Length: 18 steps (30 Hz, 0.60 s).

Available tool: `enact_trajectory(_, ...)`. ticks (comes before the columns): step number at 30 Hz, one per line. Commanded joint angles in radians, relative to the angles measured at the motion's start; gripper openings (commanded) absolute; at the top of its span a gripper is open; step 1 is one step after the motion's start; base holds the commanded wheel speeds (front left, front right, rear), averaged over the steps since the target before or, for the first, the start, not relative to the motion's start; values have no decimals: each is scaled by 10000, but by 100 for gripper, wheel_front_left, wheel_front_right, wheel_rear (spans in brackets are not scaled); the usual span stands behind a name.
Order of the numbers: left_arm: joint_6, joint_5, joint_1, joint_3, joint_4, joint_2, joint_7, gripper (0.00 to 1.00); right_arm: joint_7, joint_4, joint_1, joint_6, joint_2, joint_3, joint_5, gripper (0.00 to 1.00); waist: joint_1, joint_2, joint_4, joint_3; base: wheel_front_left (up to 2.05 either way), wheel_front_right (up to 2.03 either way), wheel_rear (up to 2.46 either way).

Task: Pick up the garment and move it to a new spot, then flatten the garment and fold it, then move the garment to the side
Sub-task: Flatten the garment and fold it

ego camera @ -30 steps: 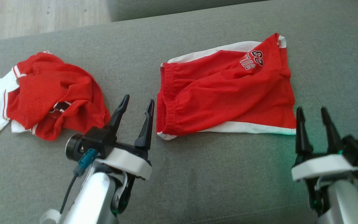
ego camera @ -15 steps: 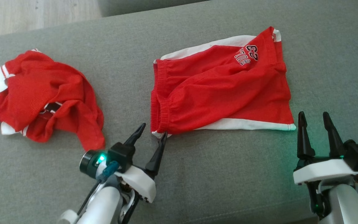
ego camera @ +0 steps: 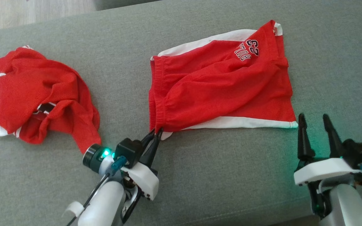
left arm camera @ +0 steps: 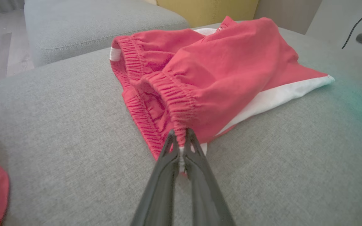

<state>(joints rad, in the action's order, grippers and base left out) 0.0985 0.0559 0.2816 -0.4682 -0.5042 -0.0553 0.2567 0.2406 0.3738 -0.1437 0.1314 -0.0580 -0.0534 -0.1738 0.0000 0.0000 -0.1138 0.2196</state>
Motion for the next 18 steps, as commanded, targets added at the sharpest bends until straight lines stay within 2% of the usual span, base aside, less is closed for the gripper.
enact_trajectory(1,33,32,441,324,307,-73,51,0,-124,-142,-287,-7,-3,177,125,100,0,0,10,1,0,0,0)
enact_trajectory(10,-102,387,308,565,1151,12,51,0,-777,994,-606,-7,-26,-62,220,100,0,0,294,-53,0,0,0)
enact_trajectory(18,-85,391,234,483,1417,38,51,0,-952,2201,-1031,-7,-86,206,8,100,0,0,513,-101,0,0,0)
